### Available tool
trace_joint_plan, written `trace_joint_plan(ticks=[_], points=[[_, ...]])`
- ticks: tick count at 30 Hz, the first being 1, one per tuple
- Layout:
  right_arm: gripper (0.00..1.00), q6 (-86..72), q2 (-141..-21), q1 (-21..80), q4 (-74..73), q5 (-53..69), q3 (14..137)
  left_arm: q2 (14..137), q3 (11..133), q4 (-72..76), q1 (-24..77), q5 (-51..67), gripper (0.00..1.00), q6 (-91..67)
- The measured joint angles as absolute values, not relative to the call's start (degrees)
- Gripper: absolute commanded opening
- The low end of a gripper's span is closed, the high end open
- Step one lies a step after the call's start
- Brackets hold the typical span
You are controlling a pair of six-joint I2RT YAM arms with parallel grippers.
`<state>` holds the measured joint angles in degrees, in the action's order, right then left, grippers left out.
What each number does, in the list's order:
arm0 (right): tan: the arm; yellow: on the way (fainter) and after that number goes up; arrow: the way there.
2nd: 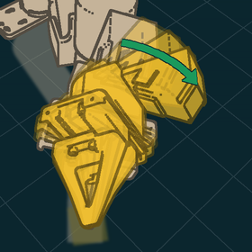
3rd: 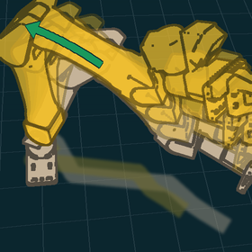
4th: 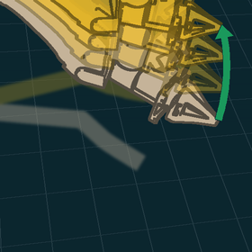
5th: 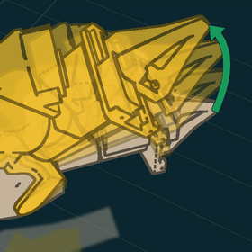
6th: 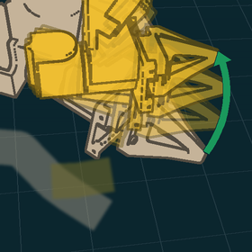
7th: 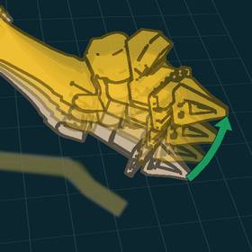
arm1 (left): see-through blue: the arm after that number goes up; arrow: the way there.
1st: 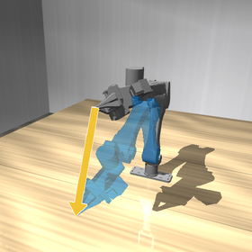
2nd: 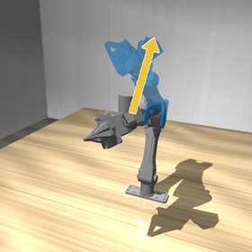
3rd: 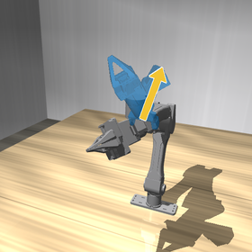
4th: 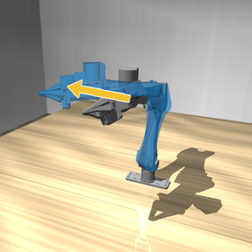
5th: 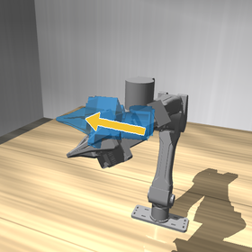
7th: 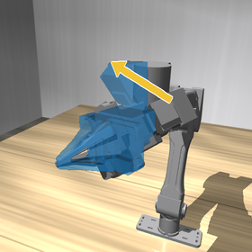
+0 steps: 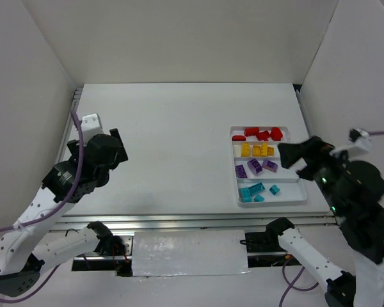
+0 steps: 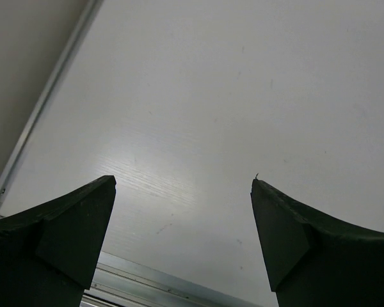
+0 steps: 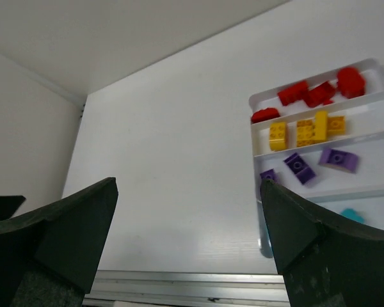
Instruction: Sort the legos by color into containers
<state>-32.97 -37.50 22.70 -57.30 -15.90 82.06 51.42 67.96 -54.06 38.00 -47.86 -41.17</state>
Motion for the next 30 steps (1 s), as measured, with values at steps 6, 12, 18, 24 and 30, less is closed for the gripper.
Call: trace_joint_plan(ticks=[6,12,18,24,30], points=[[1.00,-26.9,-26.6,24.5,-69.5,-20.9,92.2,41.1,70.8,-55.7,36.8,-53.5,0.99,-40.0],[1.00,-25.3,-19.6,26.5,-75.2,-21.2,94.8,30.1,77.7,-57.2,36.6,-54.3,1.00,-35.9],[1.00,-25.3,-16.2,26.8,-76.8,-21.7,94.0,29.0,79.5,-59.3,36.6,-54.1,1.00,-34.3],[1.00,-25.4,-16.1,26.9,-77.4,-21.7,90.5,29.0,77.1,-61.3,36.6,-53.2,0.99,-34.2],[1.00,-25.5,-16.3,26.9,-77.6,-21.6,90.0,28.0,76.7,-61.4,36.6,-52.5,0.99,-34.0]])
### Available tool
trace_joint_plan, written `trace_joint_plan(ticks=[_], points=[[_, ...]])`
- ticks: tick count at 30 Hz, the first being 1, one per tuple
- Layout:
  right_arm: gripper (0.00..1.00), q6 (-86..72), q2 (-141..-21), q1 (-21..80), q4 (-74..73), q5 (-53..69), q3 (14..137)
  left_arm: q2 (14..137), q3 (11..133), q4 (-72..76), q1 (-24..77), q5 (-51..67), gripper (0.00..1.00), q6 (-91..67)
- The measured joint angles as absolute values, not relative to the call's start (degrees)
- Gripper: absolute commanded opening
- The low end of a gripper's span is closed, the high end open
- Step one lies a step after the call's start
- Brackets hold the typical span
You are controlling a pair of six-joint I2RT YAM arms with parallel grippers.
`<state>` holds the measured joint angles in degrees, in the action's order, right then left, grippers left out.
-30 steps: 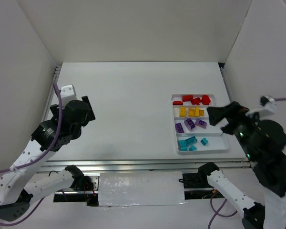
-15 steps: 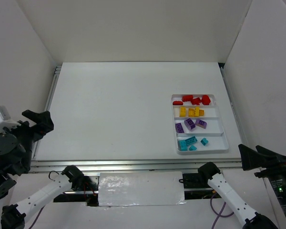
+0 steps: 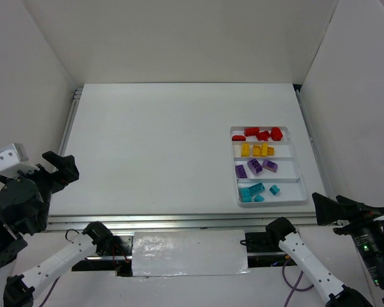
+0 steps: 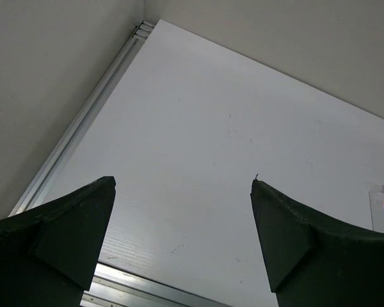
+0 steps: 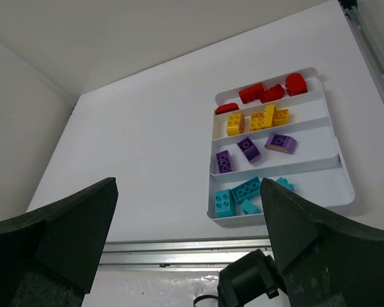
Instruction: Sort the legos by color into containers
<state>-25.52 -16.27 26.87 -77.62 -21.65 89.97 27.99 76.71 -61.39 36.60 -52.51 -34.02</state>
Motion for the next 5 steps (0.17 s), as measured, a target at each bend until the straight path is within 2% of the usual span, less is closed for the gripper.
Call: trace_joint_plan(ticks=[5], points=[[1.00,-25.7,-16.3,26.9,-77.6,-21.6,88.7,27.9,76.4,-61.1,36.6,-52.1,0.99,-33.1]])
